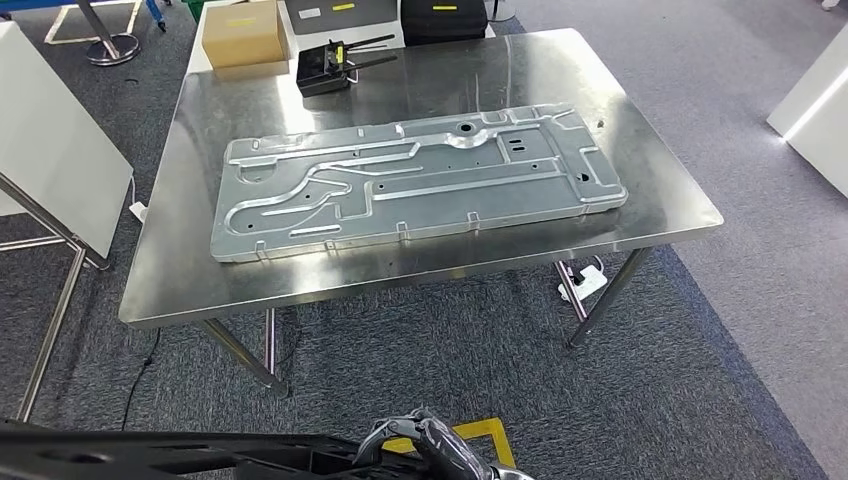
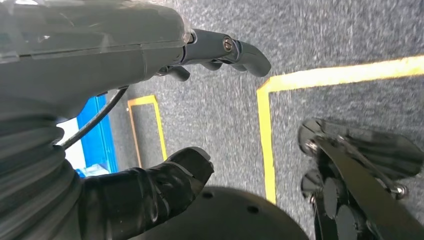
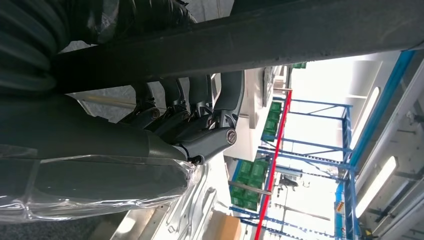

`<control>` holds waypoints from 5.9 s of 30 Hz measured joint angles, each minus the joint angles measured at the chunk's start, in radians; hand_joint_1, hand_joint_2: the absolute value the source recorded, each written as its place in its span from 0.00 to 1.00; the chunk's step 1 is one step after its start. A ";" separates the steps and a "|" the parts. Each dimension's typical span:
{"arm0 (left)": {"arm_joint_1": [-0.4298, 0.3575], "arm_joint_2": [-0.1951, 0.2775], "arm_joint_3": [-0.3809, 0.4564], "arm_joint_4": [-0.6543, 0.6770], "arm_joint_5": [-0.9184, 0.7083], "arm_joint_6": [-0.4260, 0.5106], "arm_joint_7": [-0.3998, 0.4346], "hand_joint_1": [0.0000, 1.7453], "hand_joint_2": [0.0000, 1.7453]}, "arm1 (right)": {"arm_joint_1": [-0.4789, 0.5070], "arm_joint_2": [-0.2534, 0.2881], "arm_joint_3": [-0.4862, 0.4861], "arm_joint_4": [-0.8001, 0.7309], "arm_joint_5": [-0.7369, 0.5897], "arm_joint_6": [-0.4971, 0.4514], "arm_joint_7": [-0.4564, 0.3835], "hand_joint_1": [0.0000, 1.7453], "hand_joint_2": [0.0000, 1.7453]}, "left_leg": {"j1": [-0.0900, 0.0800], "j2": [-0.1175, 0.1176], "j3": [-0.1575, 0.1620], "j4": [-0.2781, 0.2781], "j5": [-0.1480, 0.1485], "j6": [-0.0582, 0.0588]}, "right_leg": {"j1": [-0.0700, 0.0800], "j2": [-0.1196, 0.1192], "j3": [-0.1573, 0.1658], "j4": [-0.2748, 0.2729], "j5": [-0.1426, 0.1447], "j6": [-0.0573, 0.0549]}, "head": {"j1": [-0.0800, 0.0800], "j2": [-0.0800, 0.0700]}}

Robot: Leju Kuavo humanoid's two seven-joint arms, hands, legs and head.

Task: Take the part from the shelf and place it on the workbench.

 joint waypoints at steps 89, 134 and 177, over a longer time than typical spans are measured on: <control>-0.010 -0.010 -0.051 0.003 0.005 -0.020 -0.014 0.00 1.00 | -0.164 0.028 -0.166 0.046 -0.097 -0.161 0.196 1.00 1.00 | 0.002 0.001 0.027 0.026 -0.087 0.001 | -0.008 0.004 -0.035 0.014 0.015 0.005 | 0.000 0.000; -0.032 -0.018 -0.224 0.003 -0.024 -0.057 -0.023 0.00 1.00 | -0.634 0.062 0.524 0.950 1.444 -0.951 1.190 1.00 1.00 | -0.014 0.003 0.095 -0.232 0.097 0.045 | 0.002 0.004 -0.042 0.019 0.016 0.029 | 0.001 0.000; -0.036 -0.026 -0.274 0.003 -0.007 -0.054 0.005 0.00 0.00 | -0.610 0.074 0.388 1.104 1.444 -0.952 1.191 0.00 0.00 | -0.010 0.014 0.125 -0.243 0.089 0.039 | -0.005 0.010 -0.018 0.003 0.015 0.036 | 0.001 0.000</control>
